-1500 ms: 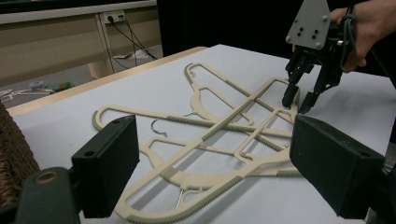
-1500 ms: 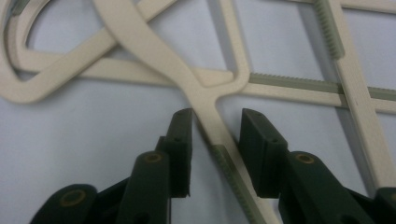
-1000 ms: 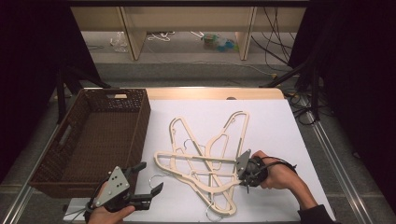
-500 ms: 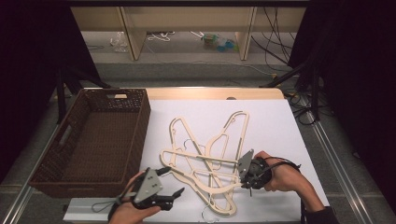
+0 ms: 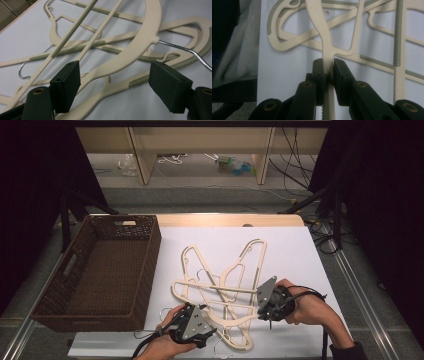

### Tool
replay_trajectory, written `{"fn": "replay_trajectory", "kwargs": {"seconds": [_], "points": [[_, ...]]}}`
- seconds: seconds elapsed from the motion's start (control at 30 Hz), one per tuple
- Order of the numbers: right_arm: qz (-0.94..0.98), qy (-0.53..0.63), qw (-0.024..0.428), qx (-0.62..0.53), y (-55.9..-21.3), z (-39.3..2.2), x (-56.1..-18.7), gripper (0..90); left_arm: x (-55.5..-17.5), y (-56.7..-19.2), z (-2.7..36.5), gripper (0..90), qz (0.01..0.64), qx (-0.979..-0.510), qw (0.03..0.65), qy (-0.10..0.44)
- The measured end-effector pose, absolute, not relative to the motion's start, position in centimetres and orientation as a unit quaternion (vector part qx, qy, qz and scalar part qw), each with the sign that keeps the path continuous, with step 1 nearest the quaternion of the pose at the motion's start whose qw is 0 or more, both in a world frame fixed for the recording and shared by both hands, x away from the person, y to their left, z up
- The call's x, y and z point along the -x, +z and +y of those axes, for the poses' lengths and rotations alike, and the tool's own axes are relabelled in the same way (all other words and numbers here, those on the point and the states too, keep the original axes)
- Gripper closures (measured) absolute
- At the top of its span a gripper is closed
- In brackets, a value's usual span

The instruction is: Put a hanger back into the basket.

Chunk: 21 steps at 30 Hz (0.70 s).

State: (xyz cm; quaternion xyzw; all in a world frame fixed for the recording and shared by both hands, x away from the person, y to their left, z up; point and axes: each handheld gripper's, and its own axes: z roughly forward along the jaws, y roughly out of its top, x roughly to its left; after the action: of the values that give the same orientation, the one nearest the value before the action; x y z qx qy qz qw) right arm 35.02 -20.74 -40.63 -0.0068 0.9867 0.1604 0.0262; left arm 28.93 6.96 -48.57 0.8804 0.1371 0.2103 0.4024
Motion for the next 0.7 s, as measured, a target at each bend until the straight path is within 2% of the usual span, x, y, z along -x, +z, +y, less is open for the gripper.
{"fn": "replay_trajectory", "kwargs": {"seconds": [0.23, 0.27, 0.4, 0.7], "points": [[0.986, 0.163, 0.024, 0.010, -40.4, -20.9, -34.9, 80.4, -29.6, -49.0, 6.1, 28.0, 0.118, -0.886, 0.389, 0.225], [0.986, 0.163, 0.024, 0.011, -40.4, -20.8, -34.9, 80.4, -29.8, -49.0, 6.0, 31.4, 0.120, -0.883, 0.392, 0.227], [0.987, 0.162, 0.023, 0.010, -40.4, -20.9, -34.8, 80.3, -30.3, -48.8, 5.7, 35.0, 0.104, -0.885, 0.403, 0.208], [0.985, 0.173, 0.023, 0.014, -40.7, -21.2, -35.1, 80.6, -30.7, -46.7, 4.6, 65.7, -0.006, -0.886, 0.409, 0.219]]}}
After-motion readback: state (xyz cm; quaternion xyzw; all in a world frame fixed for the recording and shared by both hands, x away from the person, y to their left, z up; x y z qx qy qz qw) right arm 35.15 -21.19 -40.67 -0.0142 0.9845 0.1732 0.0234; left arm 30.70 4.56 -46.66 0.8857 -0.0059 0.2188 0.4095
